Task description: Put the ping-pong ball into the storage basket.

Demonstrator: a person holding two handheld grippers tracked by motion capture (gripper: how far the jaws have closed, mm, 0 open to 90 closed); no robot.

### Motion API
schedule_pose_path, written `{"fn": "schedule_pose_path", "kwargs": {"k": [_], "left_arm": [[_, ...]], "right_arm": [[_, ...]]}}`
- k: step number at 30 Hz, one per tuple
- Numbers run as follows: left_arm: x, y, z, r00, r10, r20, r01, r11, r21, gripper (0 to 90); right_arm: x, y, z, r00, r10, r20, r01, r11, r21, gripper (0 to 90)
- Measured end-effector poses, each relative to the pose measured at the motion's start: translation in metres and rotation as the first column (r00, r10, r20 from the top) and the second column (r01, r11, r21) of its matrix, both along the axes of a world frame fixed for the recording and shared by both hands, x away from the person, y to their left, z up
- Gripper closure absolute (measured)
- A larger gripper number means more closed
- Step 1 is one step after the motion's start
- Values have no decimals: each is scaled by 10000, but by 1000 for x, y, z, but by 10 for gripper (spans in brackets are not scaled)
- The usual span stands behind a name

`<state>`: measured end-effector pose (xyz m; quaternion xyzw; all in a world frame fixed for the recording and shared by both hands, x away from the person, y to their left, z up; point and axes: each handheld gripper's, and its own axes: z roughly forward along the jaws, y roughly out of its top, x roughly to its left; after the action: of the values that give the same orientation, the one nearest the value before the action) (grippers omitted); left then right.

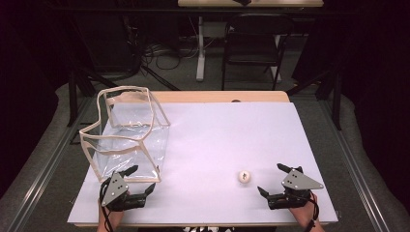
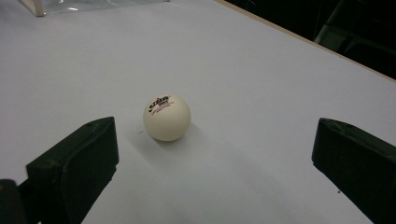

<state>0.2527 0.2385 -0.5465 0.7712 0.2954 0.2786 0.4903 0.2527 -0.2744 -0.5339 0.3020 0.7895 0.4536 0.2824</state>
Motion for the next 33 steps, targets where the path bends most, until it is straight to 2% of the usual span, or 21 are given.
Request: {"fn": "schedule_pose_path", "kwargs": {"k": [16, 33], "left_arm": [[2, -3, -1, 10000, -75, -33, 75, 9998, 183, 161], [1, -3, -1, 10000, -60, 40, 60, 9999, 129, 161]], "right_arm": [[1, 1, 4, 9995, -144, -266, 143, 9999, -66, 6], [10, 14, 13, 9978, -151, -649, 131, 9995, -301, 6]]}}
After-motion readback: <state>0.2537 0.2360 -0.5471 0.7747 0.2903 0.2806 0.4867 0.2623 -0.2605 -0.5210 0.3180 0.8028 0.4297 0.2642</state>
